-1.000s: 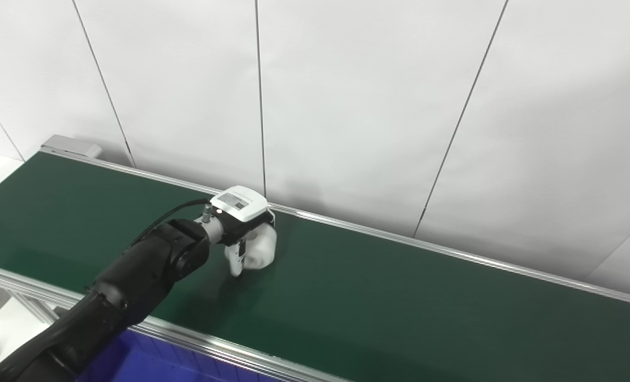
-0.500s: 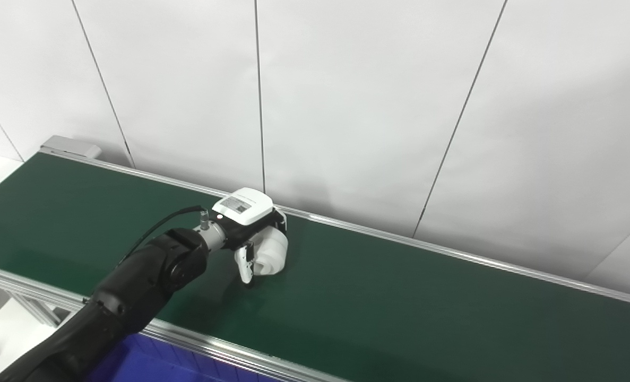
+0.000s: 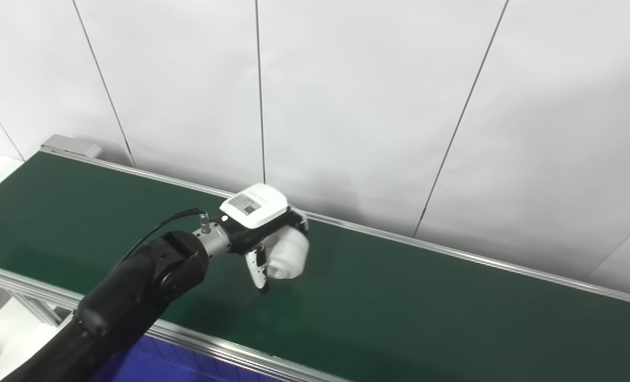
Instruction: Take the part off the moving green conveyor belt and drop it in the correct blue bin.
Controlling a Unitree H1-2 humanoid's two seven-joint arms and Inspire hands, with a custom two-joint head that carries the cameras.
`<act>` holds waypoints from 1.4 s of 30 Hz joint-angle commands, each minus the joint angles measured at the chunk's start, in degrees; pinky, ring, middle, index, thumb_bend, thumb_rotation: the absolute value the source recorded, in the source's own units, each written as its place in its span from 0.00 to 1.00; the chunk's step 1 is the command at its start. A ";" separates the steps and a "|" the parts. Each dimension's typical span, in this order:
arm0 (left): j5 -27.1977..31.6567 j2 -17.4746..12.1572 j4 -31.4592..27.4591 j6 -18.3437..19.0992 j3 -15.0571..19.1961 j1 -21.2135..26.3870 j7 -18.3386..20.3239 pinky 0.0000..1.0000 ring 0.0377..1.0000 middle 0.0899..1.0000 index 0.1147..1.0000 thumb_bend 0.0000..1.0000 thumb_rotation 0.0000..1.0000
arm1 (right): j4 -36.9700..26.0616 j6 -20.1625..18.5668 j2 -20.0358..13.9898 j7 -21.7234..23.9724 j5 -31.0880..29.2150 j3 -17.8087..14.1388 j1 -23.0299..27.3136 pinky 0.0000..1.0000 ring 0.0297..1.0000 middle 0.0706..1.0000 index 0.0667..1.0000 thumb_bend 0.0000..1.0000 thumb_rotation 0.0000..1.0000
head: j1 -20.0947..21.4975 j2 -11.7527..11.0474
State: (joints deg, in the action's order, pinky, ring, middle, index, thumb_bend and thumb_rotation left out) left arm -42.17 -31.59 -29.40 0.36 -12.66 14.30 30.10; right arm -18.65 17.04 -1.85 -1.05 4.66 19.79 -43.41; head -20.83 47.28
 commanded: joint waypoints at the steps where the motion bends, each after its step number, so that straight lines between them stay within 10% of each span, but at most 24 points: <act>1: 0.97 -2.52 -6.41 4.29 1.88 -1.88 5.23 0.29 0.35 0.43 0.46 0.50 0.00 | -3.74 -1.63 -0.49 1.02 -1.18 0.14 -1.70 1.00 1.00 1.00 1.00 0.80 1.00 | -1.39 1.42; 5: 1.48 -2.98 -13.53 8.09 3.45 -7.15 11.13 0.26 0.34 0.39 0.48 0.50 0.00 | -6.01 -3.03 -0.72 1.10 -1.70 0.15 -2.69 1.00 1.00 1.00 1.00 0.78 1.00 | -2.54 2.68; 12: -0.33 -3.00 -15.65 3.73 4.21 -19.84 10.51 0.35 0.37 0.46 0.44 0.50 0.00 | -7.14 -4.16 -1.50 1.79 -1.67 0.93 -3.67 1.00 1.00 1.00 1.00 0.78 1.00 | -2.27 2.88; 26: -7.25 -4.75 -0.91 -7.62 5.08 -30.27 2.33 0.35 0.38 0.47 0.44 0.50 0.00 | -7.02 -5.75 -0.60 2.14 -1.36 1.64 -1.96 1.00 1.00 1.00 1.00 0.79 1.00 | -1.41 1.88; 31: -16.79 -2.59 1.63 -5.83 5.32 -30.79 -0.39 0.39 0.39 0.47 0.44 0.50 0.00 | -6.33 -5.64 -0.20 2.25 -1.79 1.96 -1.04 1.00 1.00 1.00 1.00 0.80 1.00 | -0.54 1.21; 33: -22.68 -1.24 0.19 -3.69 5.49 -30.69 1.50 0.51 0.55 0.59 0.43 0.52 0.05 | -6.15 -5.48 -0.11 2.16 -1.76 1.95 -0.93 1.00 1.00 1.00 1.00 0.81 1.00 | -0.07 1.12; 34: -25.31 -0.64 -0.54 -2.73 5.55 -30.61 3.01 0.72 0.74 0.77 0.65 0.78 0.33 | -6.08 -5.38 -0.10 2.12 -1.67 1.93 -0.91 1.00 1.00 1.00 1.00 0.81 1.00 | -0.07 1.12; 36: -32.41 -0.03 -2.03 -2.26 5.08 -30.50 6.81 0.92 0.88 0.90 0.80 0.92 0.62 | -5.93 -5.10 -0.07 2.03 -1.62 1.80 -0.89 1.00 1.00 1.00 1.00 0.81 1.00 | 0.60 1.17; 42: -40.92 2.26 -3.79 -3.12 5.25 -30.27 13.33 1.00 0.99 0.99 0.92 0.97 0.78 | -6.10 -5.17 0.00 1.86 -1.74 1.54 -1.17 1.00 1.00 1.00 1.00 0.81 1.00 | 0.75 1.19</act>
State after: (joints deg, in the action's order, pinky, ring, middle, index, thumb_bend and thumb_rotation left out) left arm -81.17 -29.54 -31.37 -3.16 -8.09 -16.67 42.45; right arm -23.82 11.47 -2.21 0.45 3.12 21.26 -43.88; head -20.04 48.43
